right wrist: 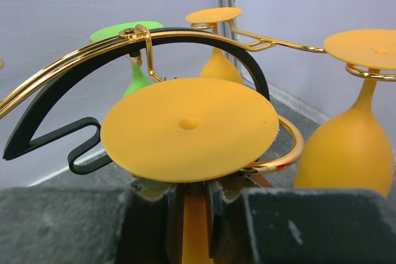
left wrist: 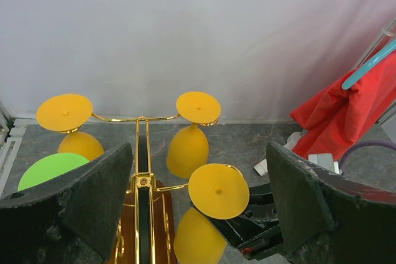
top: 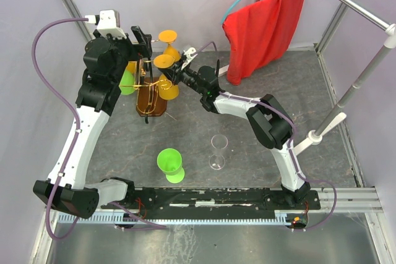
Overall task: Place the wine glass upside down on the wine glass rack
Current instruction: Turn the wine glass upside down at the wine rack, then pick up the wine glass at the center of the board.
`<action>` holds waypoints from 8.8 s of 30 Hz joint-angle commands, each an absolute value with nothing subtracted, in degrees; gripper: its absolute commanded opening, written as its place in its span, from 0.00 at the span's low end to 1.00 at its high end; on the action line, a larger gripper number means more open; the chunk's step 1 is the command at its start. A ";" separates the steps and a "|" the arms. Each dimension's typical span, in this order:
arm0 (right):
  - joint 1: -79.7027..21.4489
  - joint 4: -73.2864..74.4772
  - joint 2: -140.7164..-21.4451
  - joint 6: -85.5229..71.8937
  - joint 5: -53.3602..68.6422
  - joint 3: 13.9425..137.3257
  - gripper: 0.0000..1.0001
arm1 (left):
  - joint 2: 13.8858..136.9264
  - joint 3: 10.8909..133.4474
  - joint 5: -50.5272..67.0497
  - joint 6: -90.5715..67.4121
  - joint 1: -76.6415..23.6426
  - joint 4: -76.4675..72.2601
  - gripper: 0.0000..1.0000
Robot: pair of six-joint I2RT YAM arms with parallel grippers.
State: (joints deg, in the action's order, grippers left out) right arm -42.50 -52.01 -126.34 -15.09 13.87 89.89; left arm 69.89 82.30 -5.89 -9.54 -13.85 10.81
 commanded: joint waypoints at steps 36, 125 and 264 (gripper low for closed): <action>-41.93 -55.11 -128.34 -10.79 -2.98 92.72 0.21 | 70.31 82.92 -5.64 -7.18 -13.17 8.86 0.94; -33.32 13.45 -88.92 -13.44 -27.46 79.08 0.85 | 73.67 86.15 18.83 -3.15 -14.06 22.73 1.00; -14.04 -13.89 -79.12 -99.43 23.60 68.78 0.78 | 75.71 51.23 -16.74 12.73 -53.48 -60.21 0.03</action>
State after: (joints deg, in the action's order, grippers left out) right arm -13.21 -8.47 -78.48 -99.26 22.48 63.57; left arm 75.07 50.61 -17.43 14.00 -53.23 -53.56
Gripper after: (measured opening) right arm 0.792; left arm 0.069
